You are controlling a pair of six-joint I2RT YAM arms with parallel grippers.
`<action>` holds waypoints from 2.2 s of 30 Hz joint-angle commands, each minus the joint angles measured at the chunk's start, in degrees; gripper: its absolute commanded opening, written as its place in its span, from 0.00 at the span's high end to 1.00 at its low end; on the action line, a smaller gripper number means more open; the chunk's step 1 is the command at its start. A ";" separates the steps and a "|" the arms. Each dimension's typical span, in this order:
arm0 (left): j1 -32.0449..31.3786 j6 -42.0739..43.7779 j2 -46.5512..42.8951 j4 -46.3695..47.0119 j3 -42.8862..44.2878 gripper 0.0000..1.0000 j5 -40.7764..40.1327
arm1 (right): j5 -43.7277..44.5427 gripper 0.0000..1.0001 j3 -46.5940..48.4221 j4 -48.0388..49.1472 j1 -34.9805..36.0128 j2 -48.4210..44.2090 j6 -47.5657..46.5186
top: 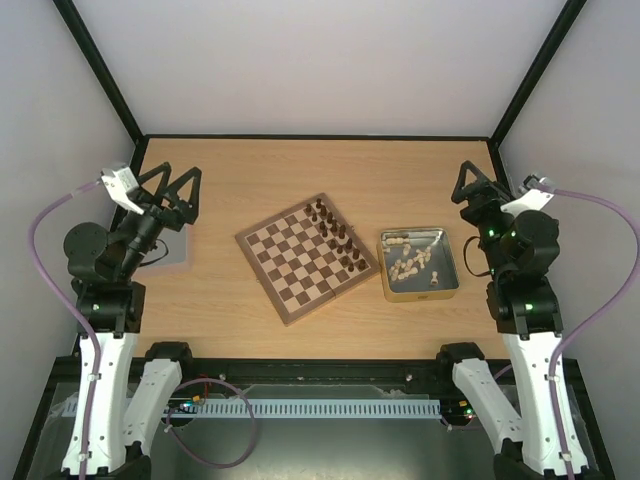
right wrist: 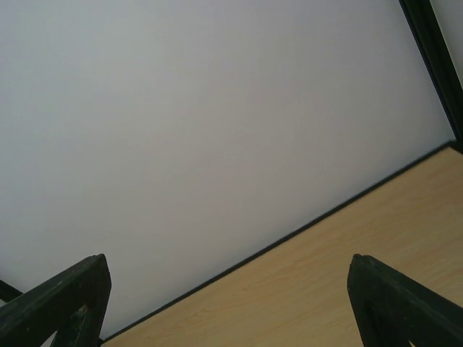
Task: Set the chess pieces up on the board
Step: Pick up the chess piece from the storage box.
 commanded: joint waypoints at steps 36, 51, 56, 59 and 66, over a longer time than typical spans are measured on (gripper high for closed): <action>-1.50 8.07 -2.04 13.13 -9.38 0.00 7.96 | 5.23 0.57 -15.30 -15.13 9.36 36.89 2.75; -2.40 9.66 -2.06 11.03 -8.65 0.00 6.60 | 4.34 0.65 -17.24 -11.07 10.07 39.30 2.38; -2.64 10.29 -2.09 10.12 -8.22 0.00 5.92 | 4.30 0.81 -17.46 -9.97 10.16 40.15 2.58; -2.66 10.38 -2.06 9.83 -8.21 0.00 5.71 | 6.44 0.93 -16.92 -10.66 10.29 39.44 2.81; -2.75 9.66 -1.62 10.55 -8.60 0.00 5.01 | 15.30 0.98 -13.40 -14.61 10.55 33.88 3.02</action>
